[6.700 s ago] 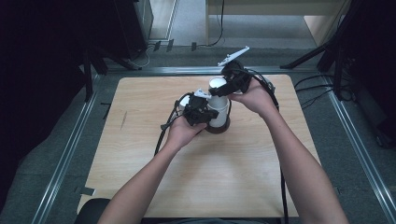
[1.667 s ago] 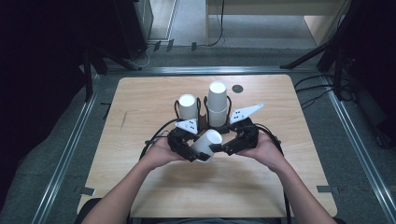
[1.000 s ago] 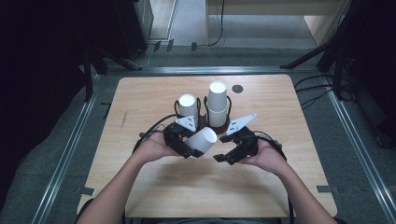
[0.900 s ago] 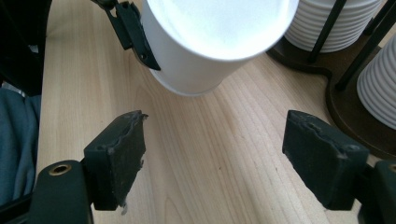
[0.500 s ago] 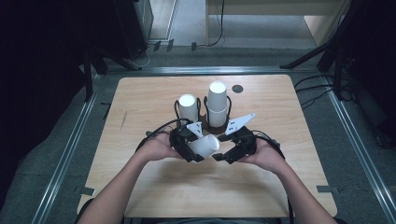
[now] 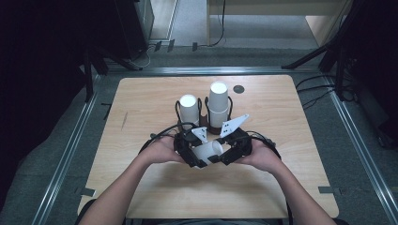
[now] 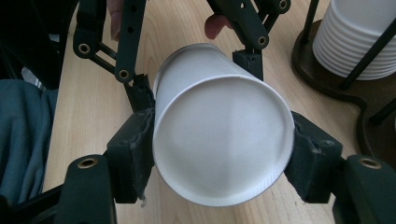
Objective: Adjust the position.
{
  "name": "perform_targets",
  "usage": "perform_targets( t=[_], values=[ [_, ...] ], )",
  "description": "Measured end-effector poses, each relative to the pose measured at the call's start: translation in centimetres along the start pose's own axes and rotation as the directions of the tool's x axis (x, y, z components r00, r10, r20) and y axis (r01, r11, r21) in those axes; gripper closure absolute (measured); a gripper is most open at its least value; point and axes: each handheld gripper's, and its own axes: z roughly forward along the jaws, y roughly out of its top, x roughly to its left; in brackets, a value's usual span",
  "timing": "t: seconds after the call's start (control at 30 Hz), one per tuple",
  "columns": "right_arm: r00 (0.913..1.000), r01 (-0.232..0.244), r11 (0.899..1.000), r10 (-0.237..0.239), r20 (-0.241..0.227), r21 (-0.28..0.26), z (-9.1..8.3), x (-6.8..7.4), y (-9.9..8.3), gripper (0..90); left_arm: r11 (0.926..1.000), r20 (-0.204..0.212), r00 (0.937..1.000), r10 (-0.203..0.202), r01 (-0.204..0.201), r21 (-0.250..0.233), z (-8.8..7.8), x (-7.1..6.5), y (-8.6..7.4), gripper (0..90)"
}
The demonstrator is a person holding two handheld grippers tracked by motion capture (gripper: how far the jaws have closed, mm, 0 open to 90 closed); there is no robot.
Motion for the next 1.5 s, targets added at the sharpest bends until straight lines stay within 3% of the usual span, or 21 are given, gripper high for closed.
perform_targets(
  t=[0.17, 0.27, 0.37, 0.53, 0.57, 0.7, 0.73, 0.87, 0.97, 1.07, 1.1, 1.23, 1.27, 1.3, 1.37, 1.5],
  values=[
    [1.0, 0.003, 1.0, -0.003, -0.006, 0.006, 0.0, 0.2, 0.2, 34.9, 1.0, 0.001, 1.0, -0.002, 0.002, -0.003, 0.0, -0.1, -0.1, 26.6],
    [1.0, -0.003, 1.0, 0.003, -0.004, -0.001, -0.2, 0.1, 0.2, 34.9, 0.9987, -0.021, 0.9997, -0.011, 0.01, -0.051, -0.2, -0.2, -0.4, 24.5],
    [0.9999, -0.011, 1.0, 0.011, 0.0, -0.018, -0.6, 0.1, 0.2, 35.0, 0.995, -0.027, 0.9988, -0.041, 0.039, -0.092, -0.5, -0.1, -0.4, 12.9],
    [0.9998, -0.015, 0.999, 0.016, 0.011, -0.028, -1.0, 0.0, 0.1, 34.9, 0.9905, -0.043, 0.9969, -0.065, 0.06, -0.124, -0.9, 0.0, -0.5, 7.1],
    [0.9997, -0.023, 0.999, 0.023, 0.012, -0.035, -1.1, -0.1, 0.0, 34.9, 0.9834, -0.035, 0.996, -0.083, 0.076, -0.165, -1.1, 0.2, -0.7, 7.1],
    [0.9995, -0.027, 0.998, 0.028, 0.017, -0.052, -1.5, -0.3, -0.2, 34.8, 0.974, -0.039, 0.9945, -0.097, 0.087, -0.21, -1.4, 0.2, -0.9, 7.1],
    [0.9993, -0.035, 0.998, 0.036, 0.014, -0.059, -1.6, -0.3, -0.3, 34.8, 0.9664, -0.037, 0.9936, -0.106, 0.094, -0.239, -1.6, 0.3, -1.2, 7.1],
    [0.9993, -0.034, 0.997, 0.035, 0.015, -0.071, -1.8, -0.4, -0.3, 34.8, 0.9623, -0.036, 0.9924, -0.117, 0.105, -0.251, -1.5, 0.3, -1.4, 7.1],
    [0.9993, -0.037, 0.993, 0.038, 0.007, -0.111, -2.3, -0.4, -0.2, 34.8, 0.9561, -0.024, 0.9921, -0.123, 0.112, -0.271, -1.3, 0.3, -1.6, 7.2],
    [0.9992, -0.04, 0.99, 0.04, -0.003, -0.137, -2.5, -0.4, -0.1, 34.7, 0.9543, -0.021, 0.9926, -0.12, 0.109, -0.278, -1.2, 0.3, -1.7, 7.2],
    [0.9992, -0.041, 0.987, 0.04, -0.008, -0.154, -2.8, -0.3, 0.0, 34.7, 0.9489, -0.011, 0.9922, -0.124, 0.116, -0.294, -1.1, 0.3, -1.7, 7.3],
    [0.9986, -0.051, 0.982, 0.048, -0.023, -0.18, -3.2, -0.3, 0.0, 34.7, 0.9379, -0.001, 0.9924, -0.123, 0.116, -0.327, -1.3, 0.2, -1.9, 9.8],
    [0.9986, -0.051, 0.982, 0.048, -0.023, -0.18, -3.2, -0.3, 0.0, 34.7, 0.9379, -0.001, 0.9924, -0.123, 0.116, -0.327, -1.3, 0.2, -1.9, 14.2],
    [0.9977, -0.063, 0.979, 0.057, -0.037, -0.192, -3.4, -0.4, 0.0, 34.7, 0.9325, 0.01, 0.9929, -0.119, 0.115, -0.342, -1.5, 0.3, -2.0, 14.3],
    [0.9976, -0.066, 0.977, 0.06, -0.034, -0.202, -3.5, -0.5, 0.0, 34.7, 0.9308, 0.022, 0.9932, -0.114, 0.115, -0.347, -1.6, 0.3, -2.2, 17.9],
    [0.9964, -0.075, 0.977, 0.065, -0.055, -0.199, -3.5, -0.6, -0.1, 34.7, 0.9352, 0.028, 0.9946, -0.1, 0.103, -0.339, -1.7, 0.3, -2.3, 20.1]
  ],
)
